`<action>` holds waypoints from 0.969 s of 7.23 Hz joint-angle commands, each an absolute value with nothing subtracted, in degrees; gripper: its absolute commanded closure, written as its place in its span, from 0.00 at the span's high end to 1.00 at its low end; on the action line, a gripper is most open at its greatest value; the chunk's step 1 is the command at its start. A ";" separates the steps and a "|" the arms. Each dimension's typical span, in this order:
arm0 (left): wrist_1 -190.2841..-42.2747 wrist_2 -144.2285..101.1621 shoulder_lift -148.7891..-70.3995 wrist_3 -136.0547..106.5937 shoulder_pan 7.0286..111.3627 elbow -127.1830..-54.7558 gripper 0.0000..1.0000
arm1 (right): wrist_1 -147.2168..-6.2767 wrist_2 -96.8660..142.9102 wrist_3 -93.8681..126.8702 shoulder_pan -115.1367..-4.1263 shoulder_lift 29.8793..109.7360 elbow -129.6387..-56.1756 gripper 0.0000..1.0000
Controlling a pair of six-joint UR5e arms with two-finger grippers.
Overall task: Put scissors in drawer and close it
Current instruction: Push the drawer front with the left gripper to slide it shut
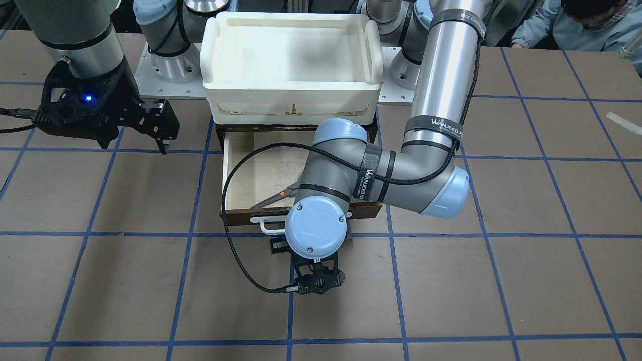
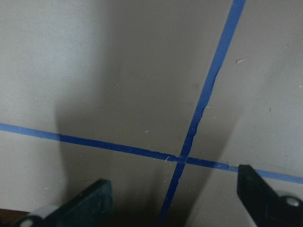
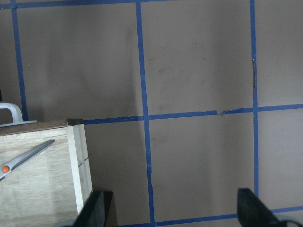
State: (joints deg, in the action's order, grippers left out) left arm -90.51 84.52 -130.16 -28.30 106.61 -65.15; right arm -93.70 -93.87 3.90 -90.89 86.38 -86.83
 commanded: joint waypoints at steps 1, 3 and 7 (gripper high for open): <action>-93.08 84.90 -127.37 -27.69 106.26 -65.04 1.00 | -93.69 -93.87 3.95 -90.88 86.31 -86.84 1.00; -96.30 84.46 -126.13 -27.60 106.61 -65.21 1.00 | -93.69 -93.87 3.95 -90.88 86.31 -86.84 1.00; -103.52 81.74 -123.41 -27.60 107.66 -67.05 1.00 | -93.69 -93.87 3.87 -90.88 86.31 -86.84 1.00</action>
